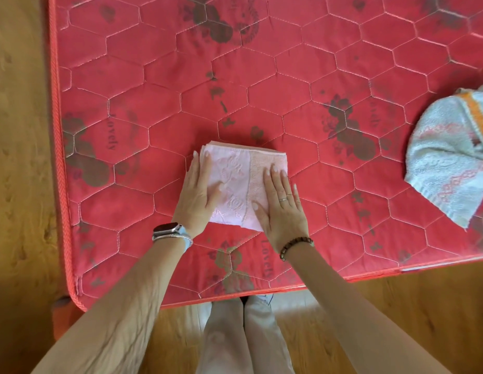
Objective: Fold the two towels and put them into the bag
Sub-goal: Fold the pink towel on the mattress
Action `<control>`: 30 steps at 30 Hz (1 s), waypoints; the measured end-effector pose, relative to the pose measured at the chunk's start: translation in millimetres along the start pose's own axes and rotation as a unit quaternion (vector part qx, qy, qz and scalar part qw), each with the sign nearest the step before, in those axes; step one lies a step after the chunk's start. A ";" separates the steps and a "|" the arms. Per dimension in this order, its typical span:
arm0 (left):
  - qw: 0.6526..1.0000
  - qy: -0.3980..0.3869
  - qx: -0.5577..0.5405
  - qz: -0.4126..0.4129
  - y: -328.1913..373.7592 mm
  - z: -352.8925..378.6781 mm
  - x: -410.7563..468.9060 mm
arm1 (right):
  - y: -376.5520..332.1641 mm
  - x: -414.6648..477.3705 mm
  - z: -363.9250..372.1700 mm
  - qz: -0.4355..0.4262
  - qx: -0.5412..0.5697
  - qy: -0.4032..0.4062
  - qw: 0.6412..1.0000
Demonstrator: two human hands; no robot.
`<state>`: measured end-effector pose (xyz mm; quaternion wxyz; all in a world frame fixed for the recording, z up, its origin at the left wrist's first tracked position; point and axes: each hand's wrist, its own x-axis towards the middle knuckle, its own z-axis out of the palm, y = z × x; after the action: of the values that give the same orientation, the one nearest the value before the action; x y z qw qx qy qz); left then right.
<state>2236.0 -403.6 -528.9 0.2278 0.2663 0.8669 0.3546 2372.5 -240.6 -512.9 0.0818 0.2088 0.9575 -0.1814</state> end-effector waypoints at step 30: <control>0.893 0.043 -0.346 -0.285 67.1 -85.6 -21.6 | -30.5 22.5 -103.1 0.272 0.445 -0.043 0.852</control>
<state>2222.5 -418.6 -419.8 0.3589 -0.1033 0.7373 0.5630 2330.8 -218.7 -413.7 0.0676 0.4666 0.6751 -0.5674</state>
